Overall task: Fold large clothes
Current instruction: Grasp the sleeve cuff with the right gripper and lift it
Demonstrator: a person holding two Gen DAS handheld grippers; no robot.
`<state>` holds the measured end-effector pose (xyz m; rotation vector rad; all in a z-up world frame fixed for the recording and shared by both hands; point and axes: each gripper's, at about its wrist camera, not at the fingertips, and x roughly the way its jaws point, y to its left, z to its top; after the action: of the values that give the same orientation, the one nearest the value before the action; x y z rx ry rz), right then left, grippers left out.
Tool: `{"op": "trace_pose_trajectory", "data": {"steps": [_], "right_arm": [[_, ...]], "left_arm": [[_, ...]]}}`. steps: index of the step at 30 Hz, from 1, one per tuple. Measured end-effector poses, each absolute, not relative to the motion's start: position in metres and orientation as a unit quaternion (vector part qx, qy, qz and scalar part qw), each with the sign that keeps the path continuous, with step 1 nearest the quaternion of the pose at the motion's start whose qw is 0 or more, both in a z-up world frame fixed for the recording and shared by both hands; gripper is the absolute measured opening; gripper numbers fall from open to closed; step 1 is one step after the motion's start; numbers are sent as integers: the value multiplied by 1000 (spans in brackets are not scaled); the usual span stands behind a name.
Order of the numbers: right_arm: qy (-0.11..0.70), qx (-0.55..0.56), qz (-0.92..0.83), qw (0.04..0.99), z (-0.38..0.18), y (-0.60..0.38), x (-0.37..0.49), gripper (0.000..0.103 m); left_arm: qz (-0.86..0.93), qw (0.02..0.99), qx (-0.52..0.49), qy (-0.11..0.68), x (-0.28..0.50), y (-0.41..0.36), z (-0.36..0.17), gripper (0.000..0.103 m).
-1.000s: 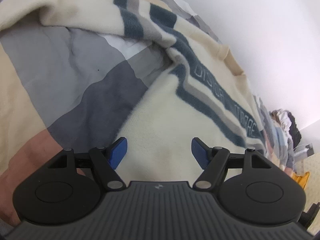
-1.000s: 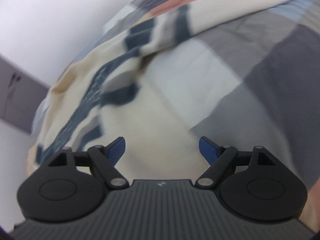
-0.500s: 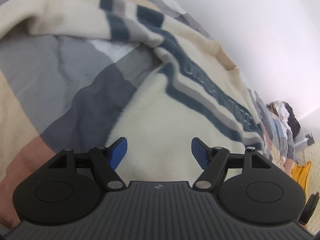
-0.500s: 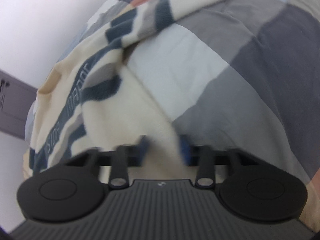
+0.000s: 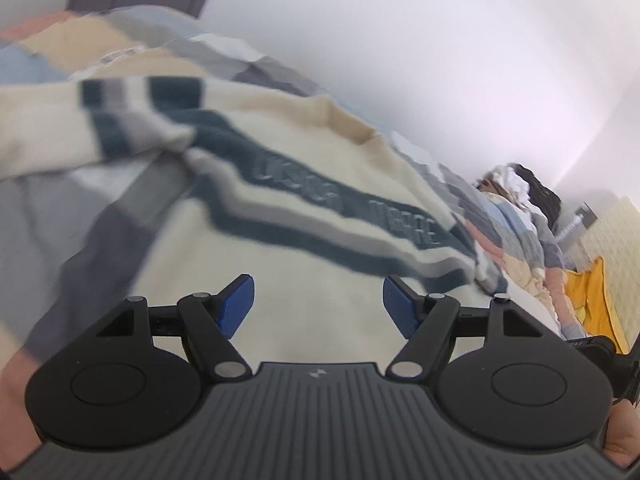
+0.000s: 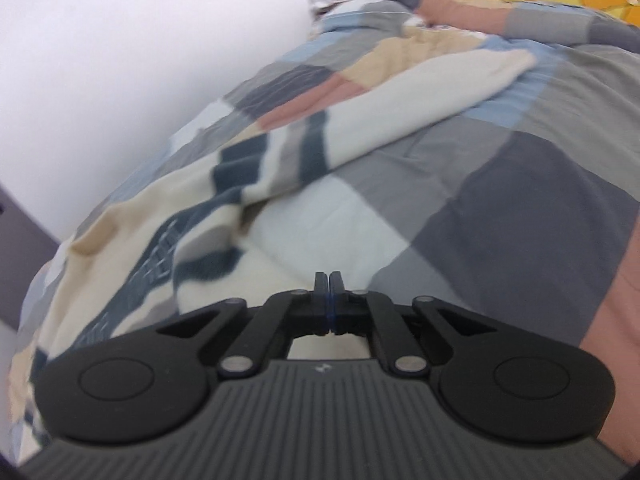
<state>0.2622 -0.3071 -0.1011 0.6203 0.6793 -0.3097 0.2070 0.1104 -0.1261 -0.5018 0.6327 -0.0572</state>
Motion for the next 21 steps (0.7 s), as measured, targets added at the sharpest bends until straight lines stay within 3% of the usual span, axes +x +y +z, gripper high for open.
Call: {"op": "trace_pose_trajectory", "data": {"steps": [17, 18, 20, 21], "right_arm": [[326, 348, -127, 870, -84, -345, 283, 8], [326, 345, -124, 872, -82, -349, 288, 15], [319, 345, -123, 874, -79, -360, 295, 48], [311, 352, -121, 875, -79, -366, 297, 75]], "left_arm": [[-26, 911, -93, 400, 268, 54, -191, 76], [-26, 912, -85, 400, 267, 52, -192, 76], [-27, 914, -77, 397, 267, 51, -191, 76], [-31, 915, -80, 394, 266, 51, -191, 76]]}}
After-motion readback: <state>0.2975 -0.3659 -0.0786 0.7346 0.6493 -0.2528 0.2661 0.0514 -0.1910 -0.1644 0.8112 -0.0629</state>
